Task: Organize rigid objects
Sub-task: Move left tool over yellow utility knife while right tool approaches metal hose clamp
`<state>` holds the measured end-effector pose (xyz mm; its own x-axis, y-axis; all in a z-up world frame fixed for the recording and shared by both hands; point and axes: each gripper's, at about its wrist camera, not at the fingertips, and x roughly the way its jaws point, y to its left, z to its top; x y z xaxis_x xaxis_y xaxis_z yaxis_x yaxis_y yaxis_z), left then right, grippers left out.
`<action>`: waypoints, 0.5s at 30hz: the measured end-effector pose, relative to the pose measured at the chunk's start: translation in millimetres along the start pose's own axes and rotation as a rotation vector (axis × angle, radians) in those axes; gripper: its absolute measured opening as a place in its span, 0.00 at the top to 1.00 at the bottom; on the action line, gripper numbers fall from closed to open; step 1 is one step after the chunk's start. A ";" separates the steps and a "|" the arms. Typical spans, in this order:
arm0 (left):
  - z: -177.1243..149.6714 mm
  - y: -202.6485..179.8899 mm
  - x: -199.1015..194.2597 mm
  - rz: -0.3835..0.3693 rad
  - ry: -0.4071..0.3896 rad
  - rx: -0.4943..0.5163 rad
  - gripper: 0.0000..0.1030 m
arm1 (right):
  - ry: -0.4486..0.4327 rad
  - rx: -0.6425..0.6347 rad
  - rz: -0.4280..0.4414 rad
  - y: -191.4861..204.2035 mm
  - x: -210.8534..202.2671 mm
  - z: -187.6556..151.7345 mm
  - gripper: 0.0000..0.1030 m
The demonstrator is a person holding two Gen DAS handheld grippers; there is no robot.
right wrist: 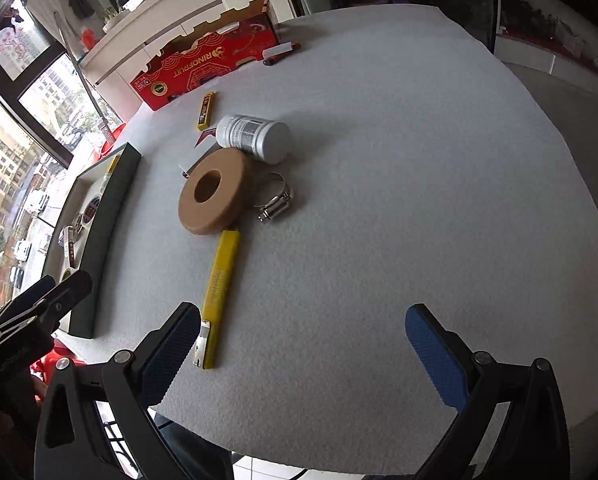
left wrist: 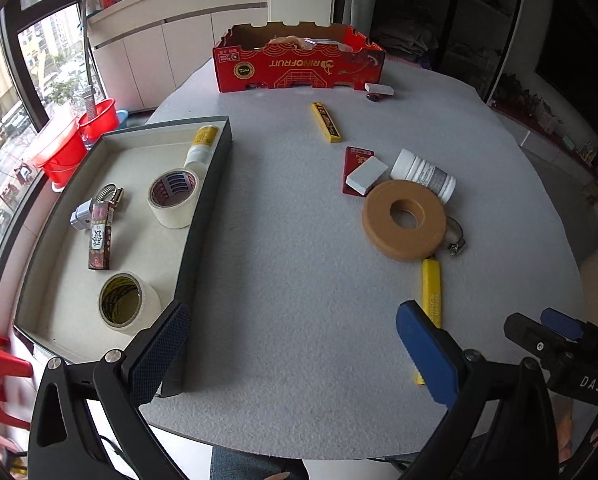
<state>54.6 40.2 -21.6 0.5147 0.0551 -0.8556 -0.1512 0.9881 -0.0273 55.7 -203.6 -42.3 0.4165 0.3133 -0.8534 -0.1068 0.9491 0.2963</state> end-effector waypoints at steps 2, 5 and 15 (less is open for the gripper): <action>-4.3 -19.9 8.1 -0.017 0.022 0.037 0.00 | -0.003 0.011 -0.012 -10.3 -2.4 -6.6 0.00; -9.4 -49.6 20.5 -0.026 0.047 0.105 0.00 | -0.003 0.026 -0.028 -22.9 -4.8 -13.6 0.00; -6.4 -94.6 60.0 -0.007 0.091 0.156 0.00 | -0.002 0.104 -0.041 -56.9 -9.8 -21.0 0.00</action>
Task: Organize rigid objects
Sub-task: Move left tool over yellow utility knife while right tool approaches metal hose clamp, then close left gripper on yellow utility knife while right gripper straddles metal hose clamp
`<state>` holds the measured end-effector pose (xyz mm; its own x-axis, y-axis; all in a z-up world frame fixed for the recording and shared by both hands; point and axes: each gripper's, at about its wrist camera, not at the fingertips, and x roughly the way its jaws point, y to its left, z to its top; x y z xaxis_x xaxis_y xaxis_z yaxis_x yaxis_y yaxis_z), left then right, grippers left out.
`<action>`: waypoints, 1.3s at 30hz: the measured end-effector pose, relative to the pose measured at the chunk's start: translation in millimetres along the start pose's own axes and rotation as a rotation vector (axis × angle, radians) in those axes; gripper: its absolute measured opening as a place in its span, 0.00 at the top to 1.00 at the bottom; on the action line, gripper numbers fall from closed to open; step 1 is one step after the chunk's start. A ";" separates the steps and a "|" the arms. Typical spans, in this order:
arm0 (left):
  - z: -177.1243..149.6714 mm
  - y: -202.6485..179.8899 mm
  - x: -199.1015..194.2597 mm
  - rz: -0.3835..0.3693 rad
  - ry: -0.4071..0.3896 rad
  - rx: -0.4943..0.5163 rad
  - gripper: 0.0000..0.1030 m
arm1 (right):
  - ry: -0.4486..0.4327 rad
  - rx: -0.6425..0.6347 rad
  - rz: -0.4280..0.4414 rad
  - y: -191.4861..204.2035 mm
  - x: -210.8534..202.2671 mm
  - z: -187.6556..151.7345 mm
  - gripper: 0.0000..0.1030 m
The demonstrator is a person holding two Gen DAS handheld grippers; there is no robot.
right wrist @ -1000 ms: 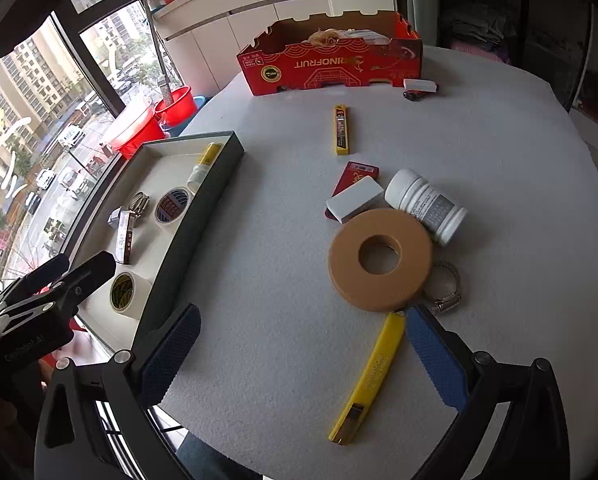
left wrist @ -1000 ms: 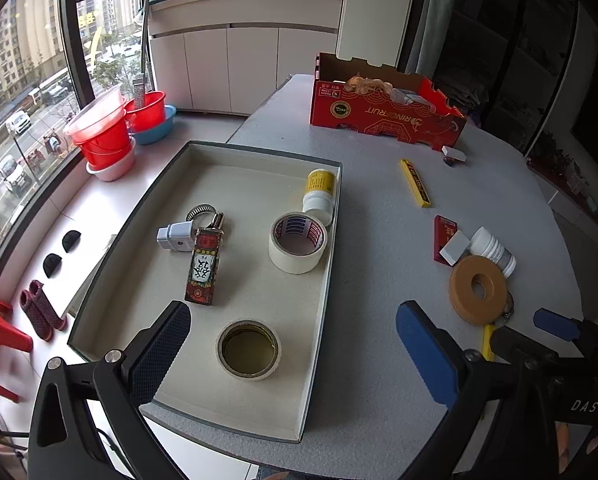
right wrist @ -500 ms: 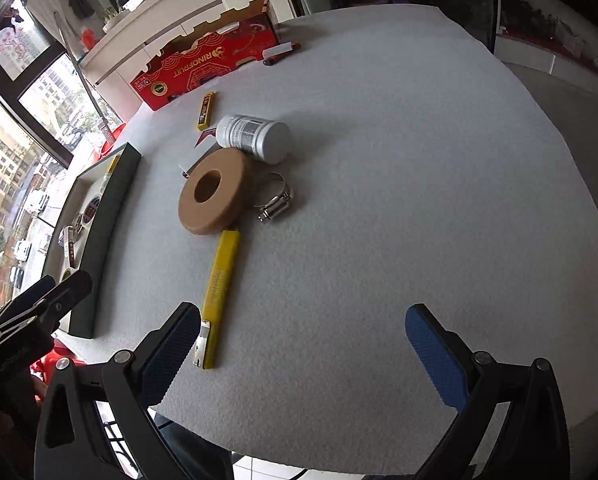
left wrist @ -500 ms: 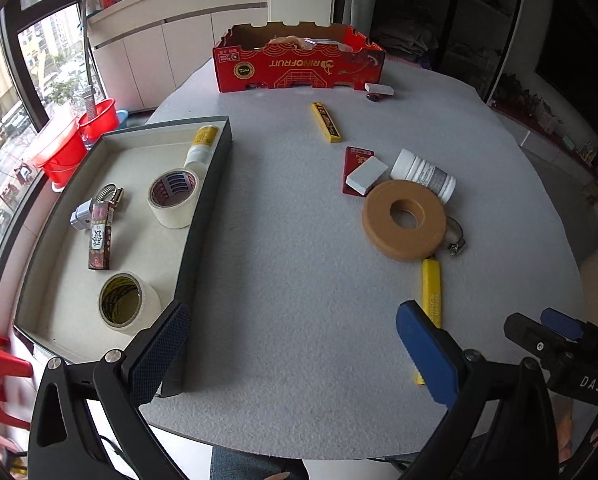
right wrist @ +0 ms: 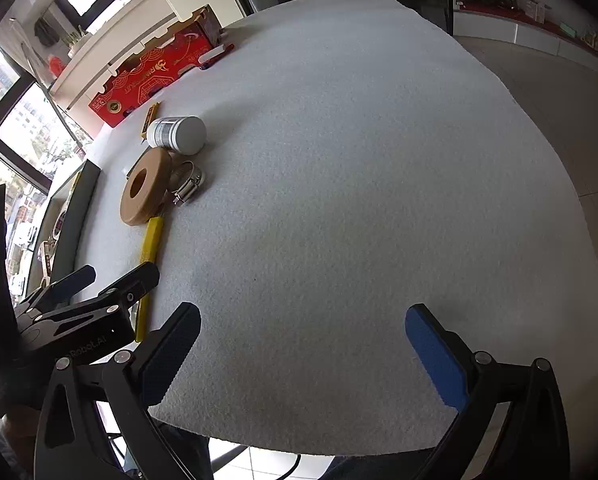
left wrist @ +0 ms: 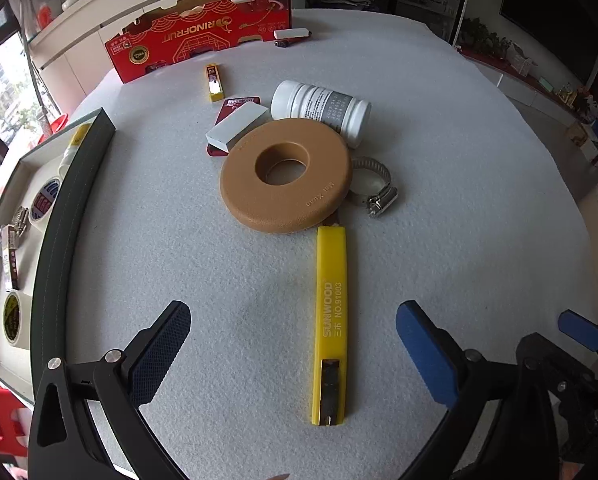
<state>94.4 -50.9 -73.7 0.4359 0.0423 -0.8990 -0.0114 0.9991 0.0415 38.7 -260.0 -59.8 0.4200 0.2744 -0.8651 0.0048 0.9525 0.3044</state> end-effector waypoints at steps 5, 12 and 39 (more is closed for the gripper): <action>-5.6 8.5 7.8 0.089 -0.017 0.031 0.00 | -0.001 0.009 0.008 -3.9 -1.1 0.8 0.00; -10.1 48.1 5.3 0.165 -0.044 -0.005 0.00 | -0.001 -0.037 0.010 10.5 6.4 8.9 0.00; -22.7 41.8 -2.2 -0.228 -0.065 0.119 0.00 | 0.030 -0.553 -0.075 124.3 85.7 84.7 0.63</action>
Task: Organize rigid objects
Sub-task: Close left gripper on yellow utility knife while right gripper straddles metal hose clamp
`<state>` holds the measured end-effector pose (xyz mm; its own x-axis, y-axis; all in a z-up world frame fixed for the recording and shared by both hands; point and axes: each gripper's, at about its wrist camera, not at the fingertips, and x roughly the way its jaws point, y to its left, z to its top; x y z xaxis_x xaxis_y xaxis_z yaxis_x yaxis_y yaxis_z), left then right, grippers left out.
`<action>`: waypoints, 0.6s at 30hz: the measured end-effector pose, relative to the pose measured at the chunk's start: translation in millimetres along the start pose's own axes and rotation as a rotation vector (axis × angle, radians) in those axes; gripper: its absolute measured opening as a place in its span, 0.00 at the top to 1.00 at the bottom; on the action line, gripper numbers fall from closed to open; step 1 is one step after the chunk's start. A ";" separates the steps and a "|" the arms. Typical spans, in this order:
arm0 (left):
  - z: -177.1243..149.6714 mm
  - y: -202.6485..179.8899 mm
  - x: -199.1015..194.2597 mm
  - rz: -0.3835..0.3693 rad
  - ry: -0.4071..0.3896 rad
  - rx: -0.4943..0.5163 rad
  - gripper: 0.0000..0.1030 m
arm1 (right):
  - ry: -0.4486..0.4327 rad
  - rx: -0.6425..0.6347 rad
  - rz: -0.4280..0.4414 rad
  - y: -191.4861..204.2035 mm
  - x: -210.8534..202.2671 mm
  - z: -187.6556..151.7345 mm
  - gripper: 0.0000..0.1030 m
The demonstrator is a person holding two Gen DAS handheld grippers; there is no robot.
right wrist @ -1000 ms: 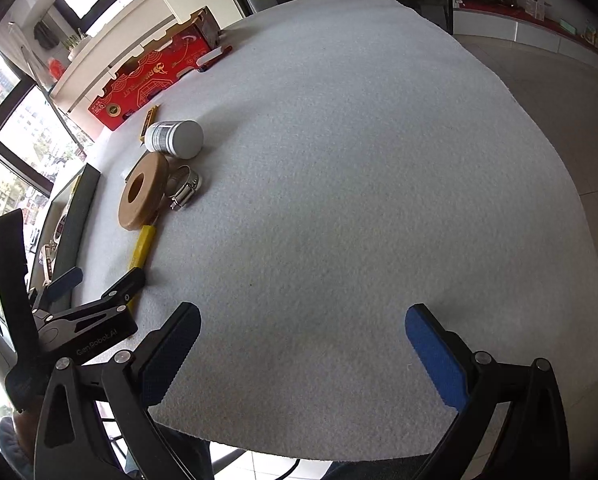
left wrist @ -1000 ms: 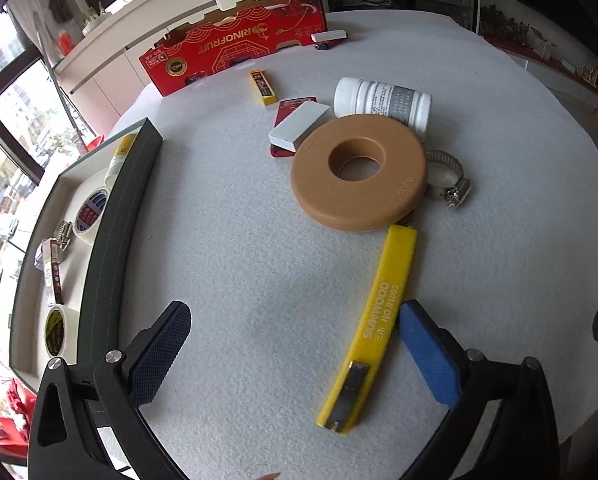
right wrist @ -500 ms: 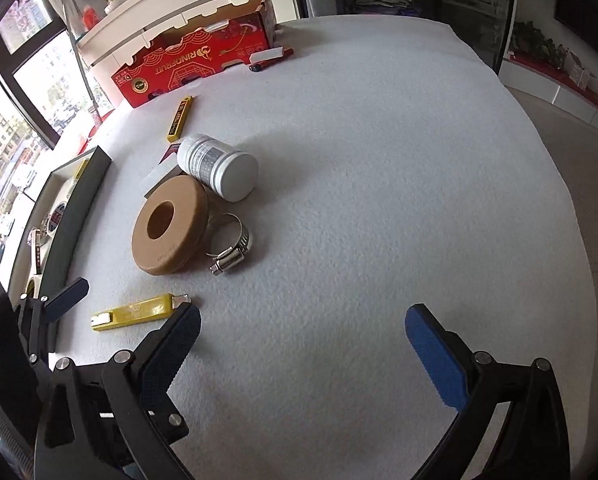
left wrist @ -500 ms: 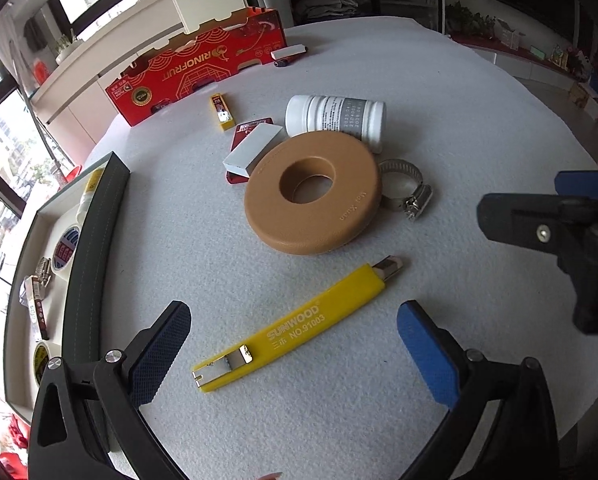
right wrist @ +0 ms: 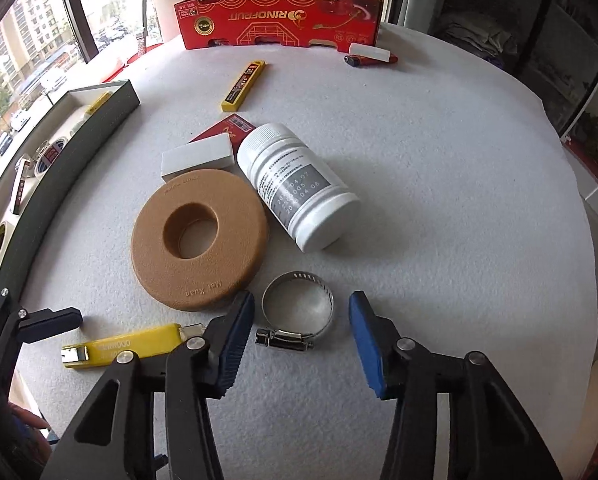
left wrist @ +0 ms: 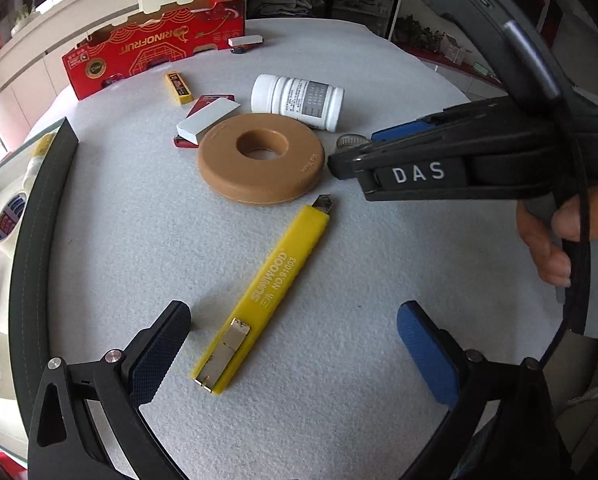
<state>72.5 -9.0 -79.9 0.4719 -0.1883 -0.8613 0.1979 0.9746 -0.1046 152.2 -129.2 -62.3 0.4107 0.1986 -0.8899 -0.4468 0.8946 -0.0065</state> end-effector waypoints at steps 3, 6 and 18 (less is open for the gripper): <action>7.0 4.3 -1.7 0.018 -0.005 -0.025 0.00 | 0.010 0.020 0.006 -7.0 -8.3 -14.5 0.65; 14.9 -5.1 3.4 0.046 -0.001 0.018 0.00 | 0.019 0.052 -0.005 -18.6 -20.6 -39.3 0.65; -0.3 -59.5 11.9 -0.001 0.010 0.102 0.00 | 0.016 0.215 -0.031 -65.7 -58.1 -110.5 0.65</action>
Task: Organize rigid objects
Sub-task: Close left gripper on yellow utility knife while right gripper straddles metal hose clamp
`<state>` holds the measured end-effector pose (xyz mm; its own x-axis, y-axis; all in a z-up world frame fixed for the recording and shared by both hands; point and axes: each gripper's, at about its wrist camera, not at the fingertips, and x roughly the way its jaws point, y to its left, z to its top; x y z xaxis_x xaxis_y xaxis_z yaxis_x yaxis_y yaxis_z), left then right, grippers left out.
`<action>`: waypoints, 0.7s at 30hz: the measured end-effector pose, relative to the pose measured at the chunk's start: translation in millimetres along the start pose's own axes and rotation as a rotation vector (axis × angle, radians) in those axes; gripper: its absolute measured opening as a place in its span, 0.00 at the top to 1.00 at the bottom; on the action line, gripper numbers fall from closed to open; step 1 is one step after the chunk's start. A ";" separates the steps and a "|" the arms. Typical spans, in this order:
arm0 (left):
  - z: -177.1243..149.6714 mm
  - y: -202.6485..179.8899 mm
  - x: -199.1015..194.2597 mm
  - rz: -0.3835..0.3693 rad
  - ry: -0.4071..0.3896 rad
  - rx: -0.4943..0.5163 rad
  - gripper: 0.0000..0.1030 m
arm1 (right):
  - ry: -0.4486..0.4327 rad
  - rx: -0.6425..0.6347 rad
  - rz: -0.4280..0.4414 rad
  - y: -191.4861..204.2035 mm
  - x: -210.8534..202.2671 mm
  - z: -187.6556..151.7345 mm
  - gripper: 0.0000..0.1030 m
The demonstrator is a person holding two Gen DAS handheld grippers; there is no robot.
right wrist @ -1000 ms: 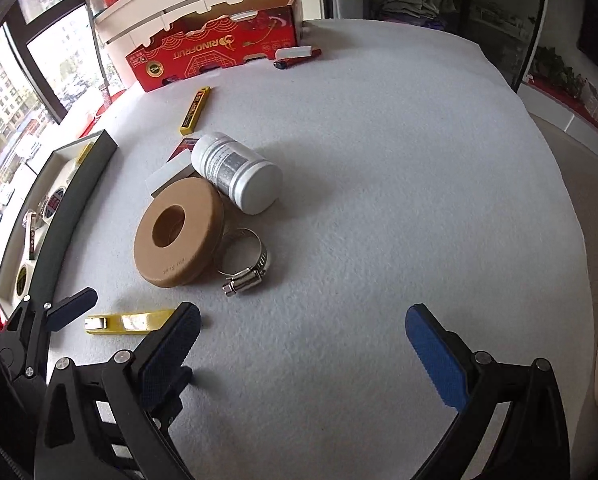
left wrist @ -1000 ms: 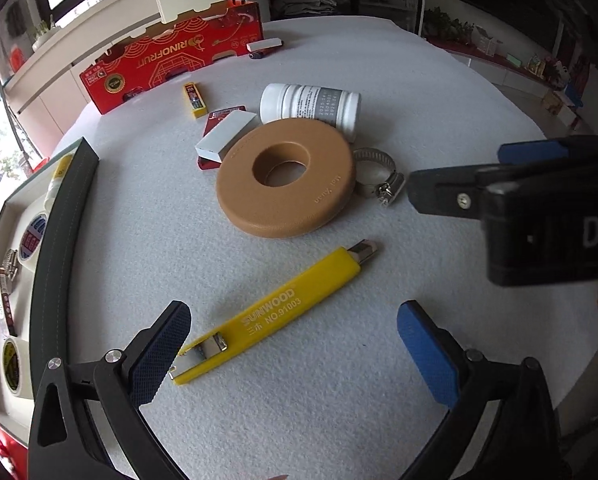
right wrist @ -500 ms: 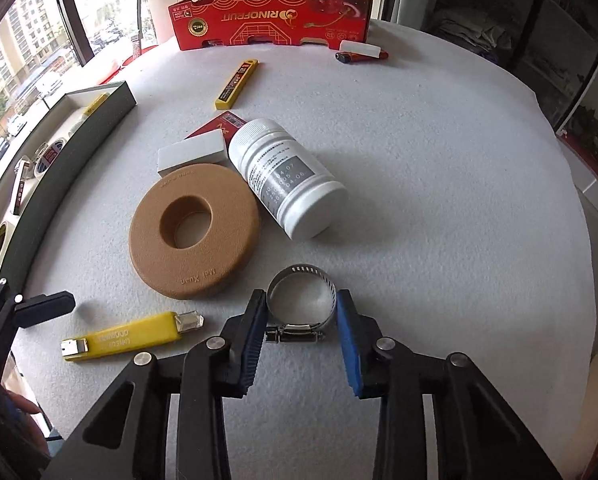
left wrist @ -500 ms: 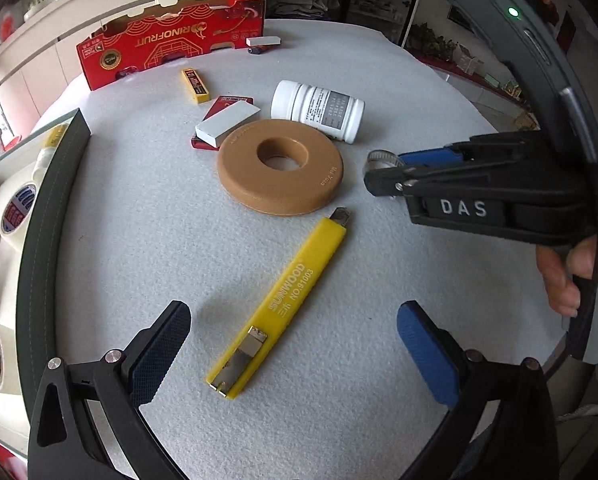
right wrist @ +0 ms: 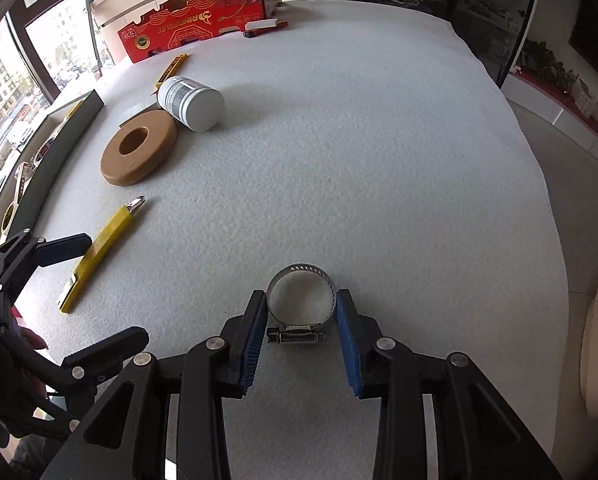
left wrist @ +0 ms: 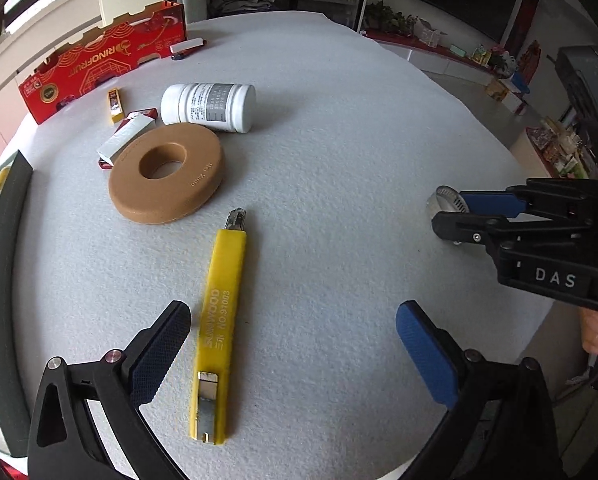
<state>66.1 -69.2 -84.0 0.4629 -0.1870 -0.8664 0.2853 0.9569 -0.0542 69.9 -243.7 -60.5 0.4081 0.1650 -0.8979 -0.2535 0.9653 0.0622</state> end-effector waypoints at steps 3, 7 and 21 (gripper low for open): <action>5.7 7.3 7.9 0.060 0.011 -0.046 0.00 | -0.010 0.014 0.007 -2.1 -0.2 0.2 0.65; 12.6 10.7 13.6 0.085 0.010 -0.055 0.00 | -0.031 0.005 0.032 2.1 4.1 2.5 0.45; 9.7 8.6 11.7 0.130 -0.015 -0.130 0.03 | -0.040 0.006 -0.069 13.2 4.9 0.9 0.50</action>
<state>82.1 -65.3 -89.9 0.5017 -0.0618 -0.8629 0.1113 0.9938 -0.0065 69.4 -229.9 -63.7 0.4592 0.1056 -0.8820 -0.2185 0.9758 0.0031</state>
